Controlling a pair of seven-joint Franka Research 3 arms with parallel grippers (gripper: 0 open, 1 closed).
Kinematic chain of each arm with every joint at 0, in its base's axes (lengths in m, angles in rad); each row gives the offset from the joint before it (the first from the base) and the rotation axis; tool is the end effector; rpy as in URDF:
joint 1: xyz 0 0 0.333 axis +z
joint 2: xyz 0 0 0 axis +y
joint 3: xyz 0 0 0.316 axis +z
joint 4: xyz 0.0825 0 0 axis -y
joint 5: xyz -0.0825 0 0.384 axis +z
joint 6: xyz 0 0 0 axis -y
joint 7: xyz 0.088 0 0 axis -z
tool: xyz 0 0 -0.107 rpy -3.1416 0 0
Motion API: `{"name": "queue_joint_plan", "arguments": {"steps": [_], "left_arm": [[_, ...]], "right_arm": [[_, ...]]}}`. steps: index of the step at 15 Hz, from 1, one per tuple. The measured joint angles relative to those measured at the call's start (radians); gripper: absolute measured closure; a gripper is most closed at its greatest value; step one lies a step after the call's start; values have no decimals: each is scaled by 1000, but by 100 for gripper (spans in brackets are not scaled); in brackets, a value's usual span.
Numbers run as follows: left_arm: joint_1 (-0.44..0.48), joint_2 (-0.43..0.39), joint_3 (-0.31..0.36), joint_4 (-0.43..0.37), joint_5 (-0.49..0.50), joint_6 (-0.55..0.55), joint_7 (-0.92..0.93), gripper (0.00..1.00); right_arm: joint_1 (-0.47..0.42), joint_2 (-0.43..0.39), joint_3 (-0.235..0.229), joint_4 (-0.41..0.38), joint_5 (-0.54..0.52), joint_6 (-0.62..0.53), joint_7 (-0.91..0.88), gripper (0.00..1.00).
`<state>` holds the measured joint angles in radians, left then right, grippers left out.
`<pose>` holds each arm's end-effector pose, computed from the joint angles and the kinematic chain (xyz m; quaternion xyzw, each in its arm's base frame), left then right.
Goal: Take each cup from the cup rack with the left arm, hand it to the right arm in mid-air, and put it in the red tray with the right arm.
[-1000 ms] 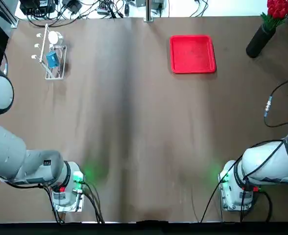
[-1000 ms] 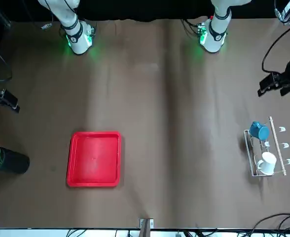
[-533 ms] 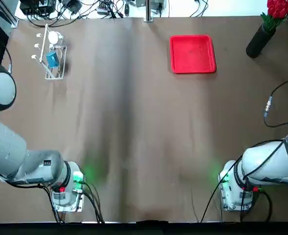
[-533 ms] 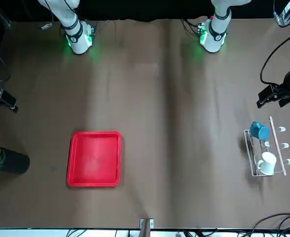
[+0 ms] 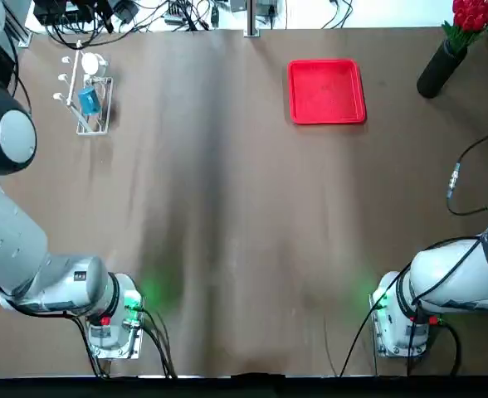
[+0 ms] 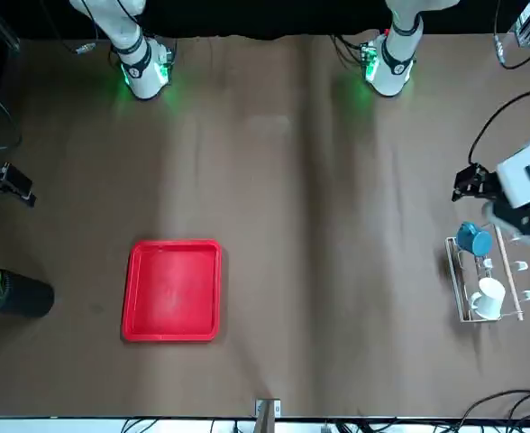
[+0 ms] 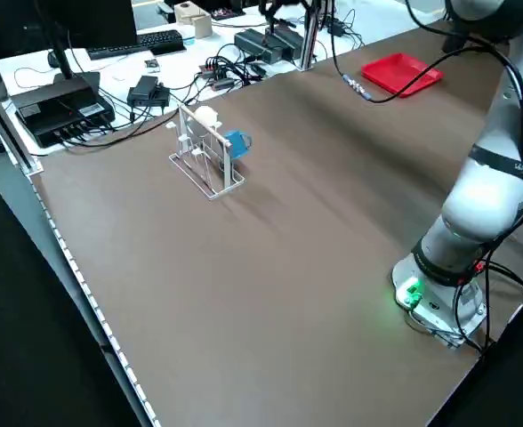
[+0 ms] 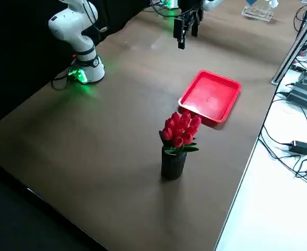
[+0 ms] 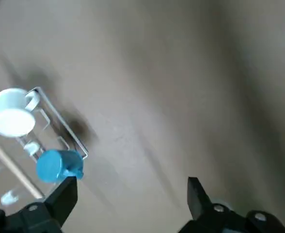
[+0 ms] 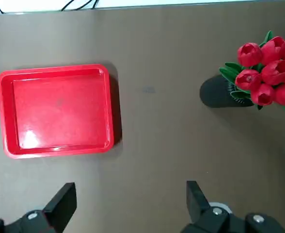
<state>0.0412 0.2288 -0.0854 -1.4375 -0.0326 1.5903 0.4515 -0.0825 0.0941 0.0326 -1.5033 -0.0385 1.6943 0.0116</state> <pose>0.6211 -0.0252 0.5548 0.9688 -0.2434 -0.0315 0.0330 0.5948 -0.0343 0.6142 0.9982 -0.0294 0.0481 0.0186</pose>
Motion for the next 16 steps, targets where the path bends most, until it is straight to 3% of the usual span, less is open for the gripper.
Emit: {"name": "queue_joint_plan", "arguments": {"steps": [4,9,16], "left_arm": [[0,90,-1,-5,0,-1,188,0],[3,146,1,-5,0,-2,388,0],[79,280,6,1,44,30,747,0]], "right_arm": [[1,0,1,0,0,0,0,0],[3,0,3,-1,0,0,0,0],[39,10,7,-8,1,0,0,0]]}}
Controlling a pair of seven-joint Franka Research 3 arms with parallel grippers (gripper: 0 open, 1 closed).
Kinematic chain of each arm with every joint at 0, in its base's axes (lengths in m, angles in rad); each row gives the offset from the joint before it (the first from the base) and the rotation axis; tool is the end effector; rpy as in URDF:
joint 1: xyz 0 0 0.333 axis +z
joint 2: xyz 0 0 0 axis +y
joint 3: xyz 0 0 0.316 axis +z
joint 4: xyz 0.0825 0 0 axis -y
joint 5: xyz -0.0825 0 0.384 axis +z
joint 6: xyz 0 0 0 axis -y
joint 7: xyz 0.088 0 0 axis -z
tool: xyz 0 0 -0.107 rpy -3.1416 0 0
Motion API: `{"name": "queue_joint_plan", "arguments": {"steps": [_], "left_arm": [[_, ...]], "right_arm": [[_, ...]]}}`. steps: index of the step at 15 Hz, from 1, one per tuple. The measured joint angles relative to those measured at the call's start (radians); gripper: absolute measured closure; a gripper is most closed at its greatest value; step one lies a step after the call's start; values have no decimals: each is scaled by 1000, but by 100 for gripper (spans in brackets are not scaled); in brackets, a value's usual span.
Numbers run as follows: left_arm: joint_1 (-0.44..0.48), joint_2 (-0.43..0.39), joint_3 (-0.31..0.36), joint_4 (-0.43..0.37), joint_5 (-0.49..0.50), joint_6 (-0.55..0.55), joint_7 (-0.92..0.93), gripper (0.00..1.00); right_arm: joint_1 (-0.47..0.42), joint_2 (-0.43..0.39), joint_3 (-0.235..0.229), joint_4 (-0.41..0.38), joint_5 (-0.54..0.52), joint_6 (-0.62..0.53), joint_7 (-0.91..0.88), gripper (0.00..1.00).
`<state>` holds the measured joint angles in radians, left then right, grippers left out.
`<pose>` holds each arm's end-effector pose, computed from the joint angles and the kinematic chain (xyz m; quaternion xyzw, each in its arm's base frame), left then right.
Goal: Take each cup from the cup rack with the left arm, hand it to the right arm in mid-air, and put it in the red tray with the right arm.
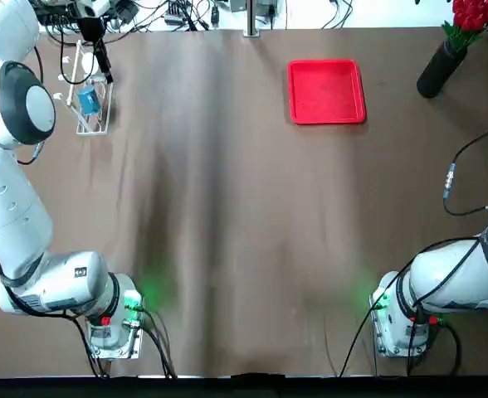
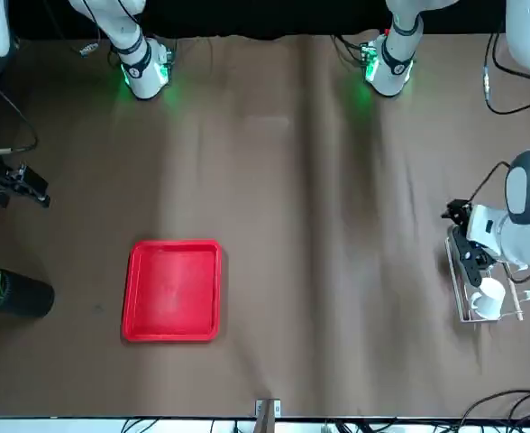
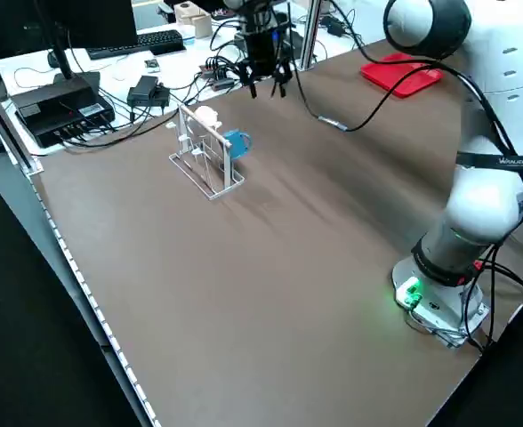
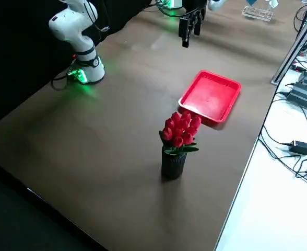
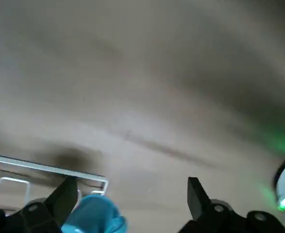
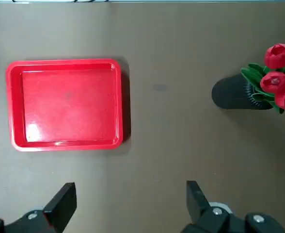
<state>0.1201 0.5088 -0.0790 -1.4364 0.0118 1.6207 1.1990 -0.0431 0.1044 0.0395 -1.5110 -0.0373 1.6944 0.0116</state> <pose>0.6618 0.0367 0.3765 0.8264 -0.5395 -0.1227 0.1048 0.5984 -0.0070 0.6044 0.9991 -0.0062 0.0396 0.0164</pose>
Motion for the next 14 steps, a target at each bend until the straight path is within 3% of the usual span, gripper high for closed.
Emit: {"name": "queue_joint_plan", "arguments": {"steps": [5,14], "left_arm": [[54,44,3,13,68,68,213,0],[79,90,3,21,155,76,354,0]], "right_arm": [[2,12,0,-1,0,0,0,0],[19,16,-1,-4,0,-19,0,0]]}}
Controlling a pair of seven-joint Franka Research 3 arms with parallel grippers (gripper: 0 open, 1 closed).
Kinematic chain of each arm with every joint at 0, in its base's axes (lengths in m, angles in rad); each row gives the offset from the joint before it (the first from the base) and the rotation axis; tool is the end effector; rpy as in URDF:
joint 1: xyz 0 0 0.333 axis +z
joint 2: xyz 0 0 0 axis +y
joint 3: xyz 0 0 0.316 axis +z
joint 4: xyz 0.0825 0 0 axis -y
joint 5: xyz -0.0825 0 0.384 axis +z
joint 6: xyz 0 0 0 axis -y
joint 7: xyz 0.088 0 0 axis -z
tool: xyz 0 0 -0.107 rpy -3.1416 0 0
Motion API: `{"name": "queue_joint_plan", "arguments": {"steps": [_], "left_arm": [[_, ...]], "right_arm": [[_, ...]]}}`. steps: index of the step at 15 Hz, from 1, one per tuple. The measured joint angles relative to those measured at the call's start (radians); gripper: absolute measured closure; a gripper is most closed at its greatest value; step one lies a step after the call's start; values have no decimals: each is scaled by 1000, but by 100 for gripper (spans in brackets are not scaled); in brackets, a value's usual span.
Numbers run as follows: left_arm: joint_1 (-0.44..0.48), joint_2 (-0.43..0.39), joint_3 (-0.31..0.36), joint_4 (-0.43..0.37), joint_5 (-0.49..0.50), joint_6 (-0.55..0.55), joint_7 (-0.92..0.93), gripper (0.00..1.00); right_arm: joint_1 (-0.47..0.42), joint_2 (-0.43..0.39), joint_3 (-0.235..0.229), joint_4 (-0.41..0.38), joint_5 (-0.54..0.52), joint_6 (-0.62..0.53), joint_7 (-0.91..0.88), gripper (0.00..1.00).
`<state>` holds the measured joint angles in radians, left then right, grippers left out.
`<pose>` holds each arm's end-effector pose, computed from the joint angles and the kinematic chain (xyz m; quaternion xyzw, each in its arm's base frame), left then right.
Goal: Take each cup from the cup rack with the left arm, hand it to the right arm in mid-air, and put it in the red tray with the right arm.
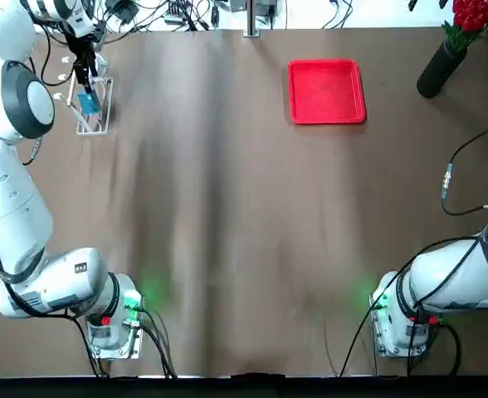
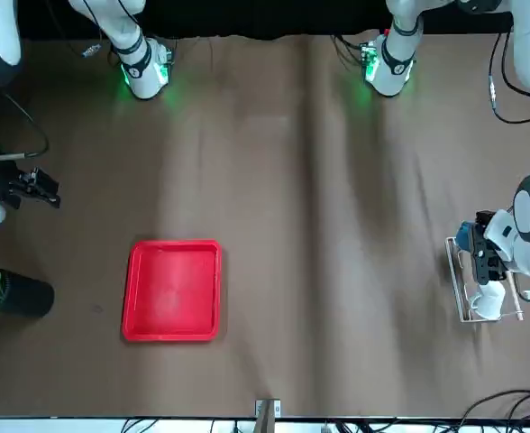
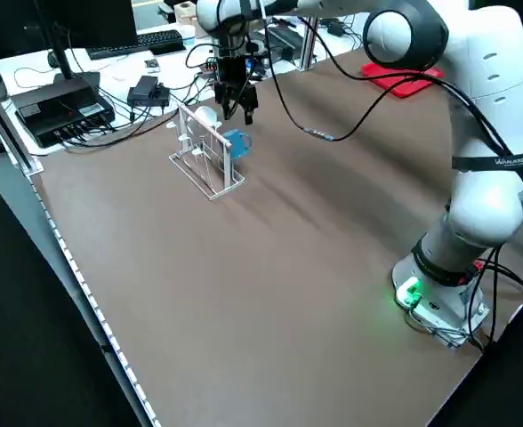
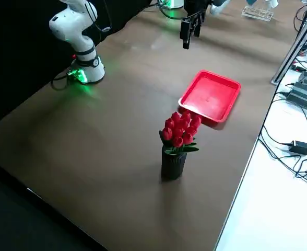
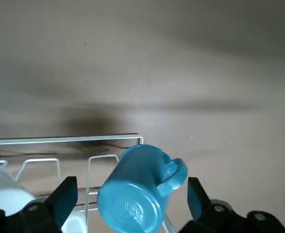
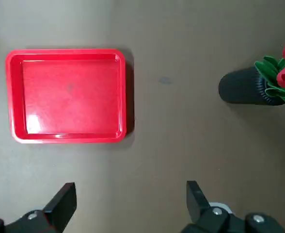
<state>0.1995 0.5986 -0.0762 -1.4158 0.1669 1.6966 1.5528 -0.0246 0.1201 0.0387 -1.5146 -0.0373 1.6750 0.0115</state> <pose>0.6707 0.1080 0.3296 0.7312 -0.6613 -0.1479 0.0779 0.6005 0.0035 0.5914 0.9997 0.0027 0.0204 0.0160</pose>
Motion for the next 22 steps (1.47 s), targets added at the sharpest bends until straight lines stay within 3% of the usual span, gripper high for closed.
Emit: {"name": "queue_joint_plan", "arguments": {"steps": [22], "left_arm": [[7,42,0,2,69,1,36,0]], "right_arm": [[-2,6,-4,-1,0,2,0,0]]}}
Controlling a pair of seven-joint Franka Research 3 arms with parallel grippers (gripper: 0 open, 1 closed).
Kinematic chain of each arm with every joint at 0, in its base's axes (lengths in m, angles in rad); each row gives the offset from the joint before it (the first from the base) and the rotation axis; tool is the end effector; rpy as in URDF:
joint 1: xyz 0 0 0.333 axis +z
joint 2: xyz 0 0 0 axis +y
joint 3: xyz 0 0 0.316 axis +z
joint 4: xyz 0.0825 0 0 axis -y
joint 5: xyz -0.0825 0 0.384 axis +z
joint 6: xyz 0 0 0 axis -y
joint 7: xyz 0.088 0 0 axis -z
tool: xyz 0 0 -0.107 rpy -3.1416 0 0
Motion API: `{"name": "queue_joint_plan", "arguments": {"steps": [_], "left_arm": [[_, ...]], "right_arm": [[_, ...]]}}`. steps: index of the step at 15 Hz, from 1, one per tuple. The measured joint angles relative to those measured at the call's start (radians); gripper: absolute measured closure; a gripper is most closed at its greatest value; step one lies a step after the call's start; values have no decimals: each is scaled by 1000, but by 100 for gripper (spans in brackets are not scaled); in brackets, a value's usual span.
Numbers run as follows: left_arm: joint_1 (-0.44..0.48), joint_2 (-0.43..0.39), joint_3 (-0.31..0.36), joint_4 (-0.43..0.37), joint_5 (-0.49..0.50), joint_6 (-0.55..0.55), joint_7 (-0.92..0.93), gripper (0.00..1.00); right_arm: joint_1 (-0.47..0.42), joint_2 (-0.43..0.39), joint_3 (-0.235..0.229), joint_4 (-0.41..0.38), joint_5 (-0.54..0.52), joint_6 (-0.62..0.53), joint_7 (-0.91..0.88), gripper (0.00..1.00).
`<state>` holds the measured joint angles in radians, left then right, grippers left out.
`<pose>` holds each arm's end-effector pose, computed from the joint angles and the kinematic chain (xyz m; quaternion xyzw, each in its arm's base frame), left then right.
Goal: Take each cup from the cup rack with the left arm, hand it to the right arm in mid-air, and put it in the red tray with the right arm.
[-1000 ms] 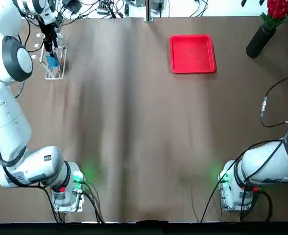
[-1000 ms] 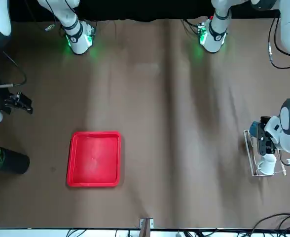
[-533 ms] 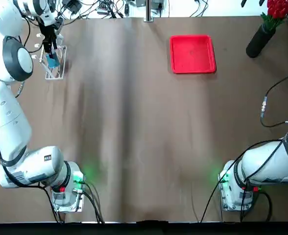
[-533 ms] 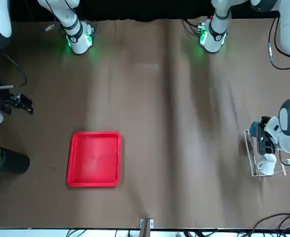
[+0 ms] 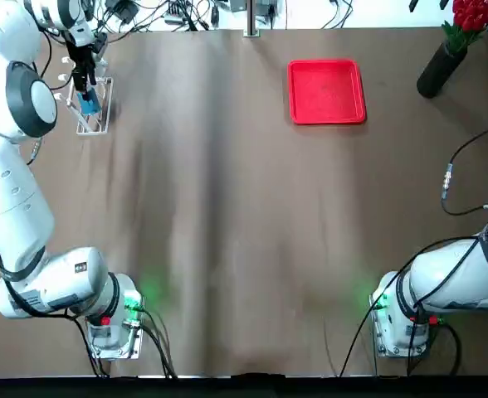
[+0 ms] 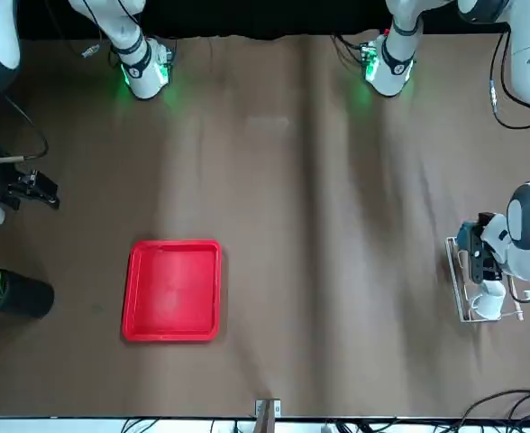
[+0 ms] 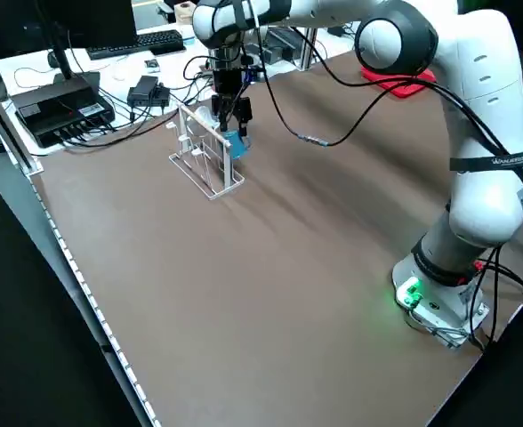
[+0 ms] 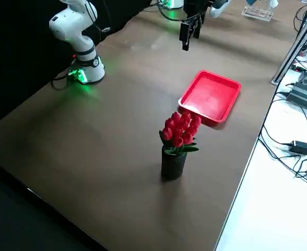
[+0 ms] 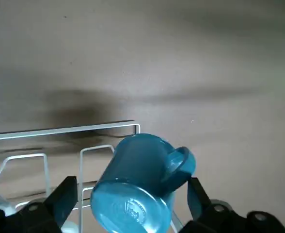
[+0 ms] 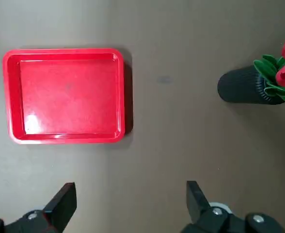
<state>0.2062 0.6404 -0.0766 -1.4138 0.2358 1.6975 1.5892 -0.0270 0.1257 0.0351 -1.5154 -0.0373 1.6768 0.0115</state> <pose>0.6696 0.1187 0.3030 0.7092 -0.6771 -0.1815 0.0750 0.6021 0.0000 0.5878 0.9997 -0.0002 0.0180 0.0162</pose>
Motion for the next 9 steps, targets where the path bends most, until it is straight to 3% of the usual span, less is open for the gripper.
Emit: {"name": "queue_joint_plan", "arguments": {"steps": [9], "left_arm": [[-7,-1,0,4,7,-33,27,0]], "right_arm": [[2,0,2,0,0,0,0,0]]}}
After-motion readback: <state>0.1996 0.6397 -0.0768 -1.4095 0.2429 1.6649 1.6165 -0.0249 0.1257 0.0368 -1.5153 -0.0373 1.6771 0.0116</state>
